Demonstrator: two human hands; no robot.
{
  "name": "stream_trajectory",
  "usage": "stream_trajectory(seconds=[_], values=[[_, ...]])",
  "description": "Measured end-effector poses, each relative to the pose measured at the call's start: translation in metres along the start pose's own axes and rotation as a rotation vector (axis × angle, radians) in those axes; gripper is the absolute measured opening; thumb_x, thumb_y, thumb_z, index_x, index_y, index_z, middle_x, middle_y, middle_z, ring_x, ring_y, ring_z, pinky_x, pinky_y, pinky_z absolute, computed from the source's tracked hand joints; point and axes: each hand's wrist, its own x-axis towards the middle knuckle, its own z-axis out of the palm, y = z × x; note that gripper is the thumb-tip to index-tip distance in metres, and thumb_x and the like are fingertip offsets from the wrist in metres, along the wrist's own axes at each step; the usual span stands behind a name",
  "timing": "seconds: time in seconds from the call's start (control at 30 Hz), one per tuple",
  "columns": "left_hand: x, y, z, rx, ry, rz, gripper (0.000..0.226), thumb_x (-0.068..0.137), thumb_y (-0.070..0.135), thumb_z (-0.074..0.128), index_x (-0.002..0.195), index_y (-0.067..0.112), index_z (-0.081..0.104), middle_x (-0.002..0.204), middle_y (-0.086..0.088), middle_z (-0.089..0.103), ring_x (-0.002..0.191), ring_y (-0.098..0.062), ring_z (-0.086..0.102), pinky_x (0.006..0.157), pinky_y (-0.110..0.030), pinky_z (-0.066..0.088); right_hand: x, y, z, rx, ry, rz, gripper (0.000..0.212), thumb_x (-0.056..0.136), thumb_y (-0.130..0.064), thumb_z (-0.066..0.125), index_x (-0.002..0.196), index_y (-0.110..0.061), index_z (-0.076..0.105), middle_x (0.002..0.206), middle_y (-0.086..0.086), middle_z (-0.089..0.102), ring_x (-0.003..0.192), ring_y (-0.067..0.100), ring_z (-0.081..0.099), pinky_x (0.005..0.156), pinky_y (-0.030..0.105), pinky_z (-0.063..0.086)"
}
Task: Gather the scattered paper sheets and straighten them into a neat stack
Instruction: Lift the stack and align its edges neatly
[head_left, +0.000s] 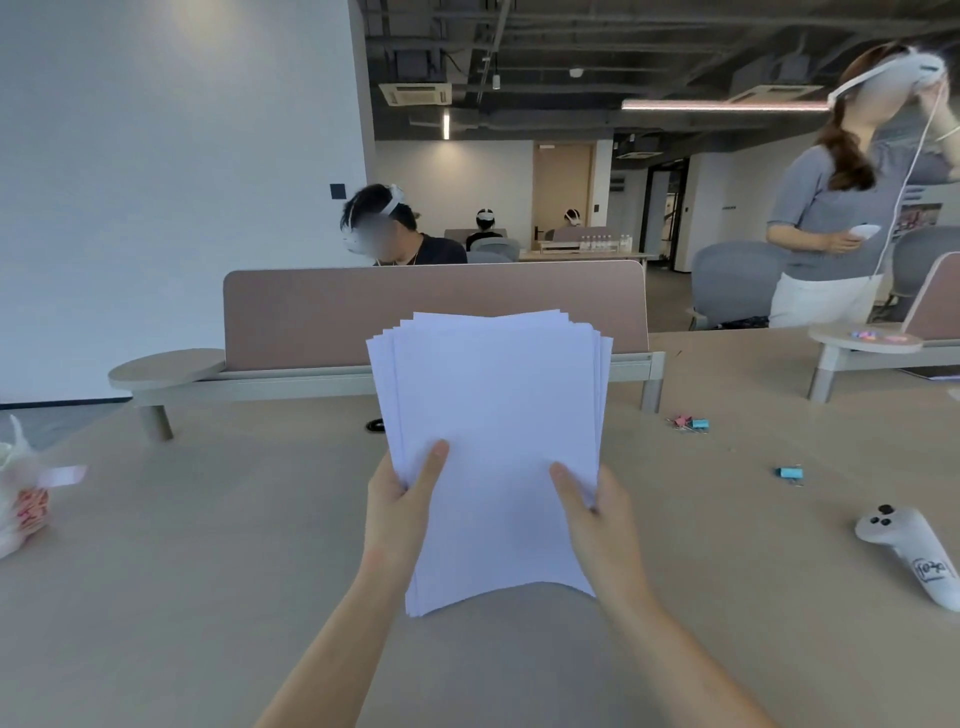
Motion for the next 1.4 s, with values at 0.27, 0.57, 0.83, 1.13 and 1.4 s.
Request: stream_trajectory(seconds=[0.27,0.57,0.83,1.13,1.4], values=[[0.016,0.023,-0.038,0.023,0.046,0.16,0.039,0.094,0.024,0.078,0.129,0.032,0.063,0.134,0.005,0.074,0.115,-0.006,0.074,0.095,-0.031,0.057,0.037,-0.042,-0.037,-0.318,-0.171,-0.138,0.018,0.103,-0.024,0.059,0.118,-0.024,0.069,0.106,-0.014,0.078,0.1,0.013,0.073,0.085,0.036,0.058],[0.038,0.099,-0.058,0.451,-0.436,0.185,0.033,0.089,0.023,0.082,0.121,0.021,0.078,0.116,0.006,0.084,0.111,-0.016,0.079,0.098,-0.032,0.062,0.066,-0.134,-0.032,-1.079,-0.608,-0.459,0.015,0.102,-0.034,0.054,0.113,-0.036,0.064,0.102,-0.016,0.069,0.095,0.018,0.062,0.08,0.038,0.051],[0.021,0.049,-0.06,0.102,-0.218,0.053,0.054,0.066,0.046,0.089,0.1,0.004,0.083,0.106,-0.016,0.084,0.099,-0.039,0.081,0.094,-0.058,0.062,0.061,-0.129,-0.037,-1.073,-0.412,-0.71,0.052,0.095,-0.05,0.062,0.144,-0.036,0.049,0.138,-0.011,0.061,0.131,0.018,0.052,0.106,0.043,0.045],[0.022,0.032,-0.065,-0.043,-0.213,0.052,0.065,0.049,0.058,0.101,0.094,0.014,0.086,0.11,-0.013,0.084,0.096,-0.032,0.082,0.087,-0.048,0.065,0.02,-0.026,-0.061,-0.008,-0.095,0.005,0.034,0.097,-0.027,0.068,0.13,-0.031,0.062,0.113,-0.028,0.073,0.107,-0.003,0.069,0.072,0.009,0.052],[0.011,-0.005,-0.061,0.046,-0.044,0.09,0.03,0.084,0.031,0.089,0.102,0.011,0.078,0.101,-0.006,0.085,0.098,-0.035,0.081,0.084,-0.051,0.065,0.005,0.007,-0.044,0.051,0.046,0.046,0.024,0.101,-0.01,0.06,0.119,-0.024,0.067,0.104,-0.021,0.077,0.098,0.0,0.072,0.073,0.014,0.053]])
